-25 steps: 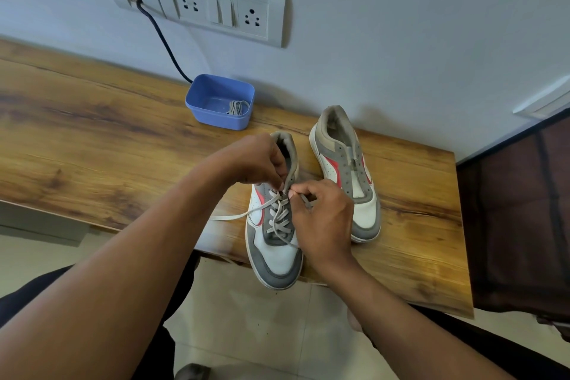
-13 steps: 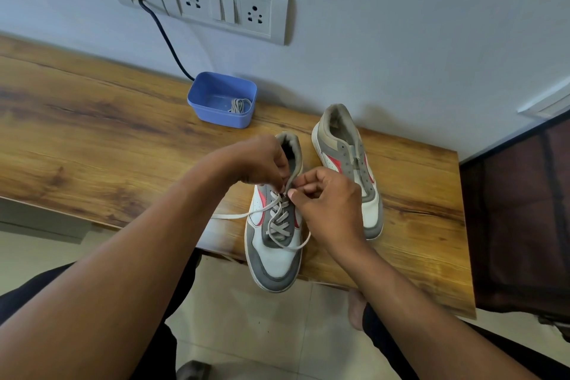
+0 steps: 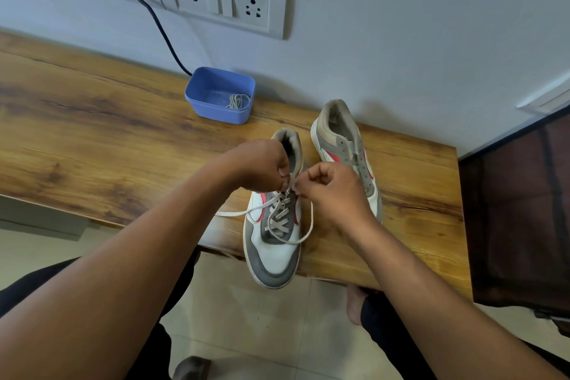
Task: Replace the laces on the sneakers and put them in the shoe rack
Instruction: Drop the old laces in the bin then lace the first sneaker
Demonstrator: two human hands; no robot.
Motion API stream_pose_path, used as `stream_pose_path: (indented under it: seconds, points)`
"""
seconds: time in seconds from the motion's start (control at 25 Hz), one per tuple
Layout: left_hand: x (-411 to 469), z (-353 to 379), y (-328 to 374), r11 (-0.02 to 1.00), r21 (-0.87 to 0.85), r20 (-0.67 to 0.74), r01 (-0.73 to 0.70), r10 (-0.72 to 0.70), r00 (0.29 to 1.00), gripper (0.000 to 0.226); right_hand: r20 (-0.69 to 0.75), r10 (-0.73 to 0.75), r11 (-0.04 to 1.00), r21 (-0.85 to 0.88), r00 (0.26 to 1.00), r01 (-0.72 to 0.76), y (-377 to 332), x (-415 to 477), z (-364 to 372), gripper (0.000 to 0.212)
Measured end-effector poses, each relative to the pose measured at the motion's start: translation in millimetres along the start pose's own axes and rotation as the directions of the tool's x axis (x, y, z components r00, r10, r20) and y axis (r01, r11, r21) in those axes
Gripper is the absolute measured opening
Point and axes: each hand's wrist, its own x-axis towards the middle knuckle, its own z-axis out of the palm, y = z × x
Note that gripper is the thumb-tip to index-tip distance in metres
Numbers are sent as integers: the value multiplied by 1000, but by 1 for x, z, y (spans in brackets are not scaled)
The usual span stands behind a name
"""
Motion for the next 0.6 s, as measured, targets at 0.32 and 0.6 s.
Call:
stream_pose_path:
  seconds: [0.32,0.6]
  points:
    - [-11,-2,6,972,-233,-105,-18,-7,994,5,58,-6,991,-131,998,14,-13,16,-13,18]
    - [-30,-17,-8,943,-329,-181,-49,-12,983,8,112,-51,987,-148,992,67,-11,26,-13,25]
